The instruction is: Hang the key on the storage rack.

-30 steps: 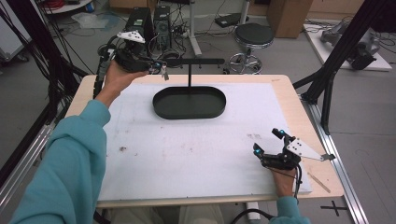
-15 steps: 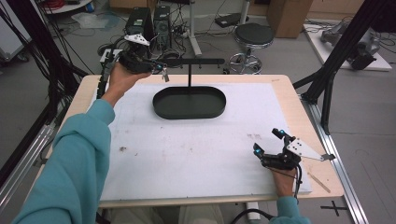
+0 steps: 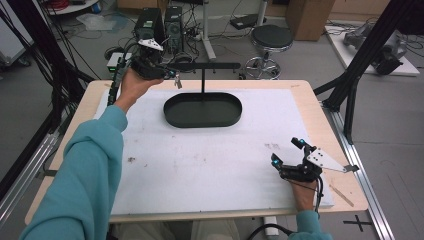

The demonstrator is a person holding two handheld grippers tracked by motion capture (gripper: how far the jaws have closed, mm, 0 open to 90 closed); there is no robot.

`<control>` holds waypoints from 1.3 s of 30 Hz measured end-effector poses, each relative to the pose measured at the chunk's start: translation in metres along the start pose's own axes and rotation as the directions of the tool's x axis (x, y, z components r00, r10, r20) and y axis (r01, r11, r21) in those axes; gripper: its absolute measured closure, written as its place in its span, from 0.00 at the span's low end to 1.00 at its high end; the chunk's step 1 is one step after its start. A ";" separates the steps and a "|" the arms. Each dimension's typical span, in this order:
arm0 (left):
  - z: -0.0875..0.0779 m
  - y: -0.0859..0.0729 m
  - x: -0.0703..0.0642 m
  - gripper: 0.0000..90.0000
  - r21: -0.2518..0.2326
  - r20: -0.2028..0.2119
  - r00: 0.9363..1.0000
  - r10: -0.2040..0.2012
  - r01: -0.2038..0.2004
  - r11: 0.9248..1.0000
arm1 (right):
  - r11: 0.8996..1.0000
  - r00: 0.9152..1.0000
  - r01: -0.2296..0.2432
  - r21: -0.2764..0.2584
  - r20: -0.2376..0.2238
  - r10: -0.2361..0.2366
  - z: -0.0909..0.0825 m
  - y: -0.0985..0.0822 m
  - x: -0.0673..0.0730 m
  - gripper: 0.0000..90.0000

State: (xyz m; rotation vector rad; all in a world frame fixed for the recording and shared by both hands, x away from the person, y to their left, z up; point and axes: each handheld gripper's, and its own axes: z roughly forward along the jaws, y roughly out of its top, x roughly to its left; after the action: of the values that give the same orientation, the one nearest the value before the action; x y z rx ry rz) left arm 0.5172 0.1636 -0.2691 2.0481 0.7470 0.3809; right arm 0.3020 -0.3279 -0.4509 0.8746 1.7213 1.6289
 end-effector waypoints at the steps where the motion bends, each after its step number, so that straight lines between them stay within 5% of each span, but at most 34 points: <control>1: 0.001 0.000 0.000 0.98 0.002 -0.005 1.000 0.002 -0.002 1.000 | 1.000 1.000 0.000 -0.001 -0.001 0.000 0.000 0.000 0.000 0.01; 39: 0.007 -0.005 0.010 0.98 0.033 -0.034 0.999 -0.035 0.036 0.999 | 1.000 1.000 -0.006 -0.003 -0.006 0.006 0.000 0.000 0.000 0.01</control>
State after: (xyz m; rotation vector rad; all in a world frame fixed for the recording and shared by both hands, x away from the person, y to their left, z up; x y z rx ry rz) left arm 0.5267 0.1681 -0.2773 2.0618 0.8139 0.3853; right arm 0.3021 -0.3280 -0.4510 0.8749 1.7211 1.6396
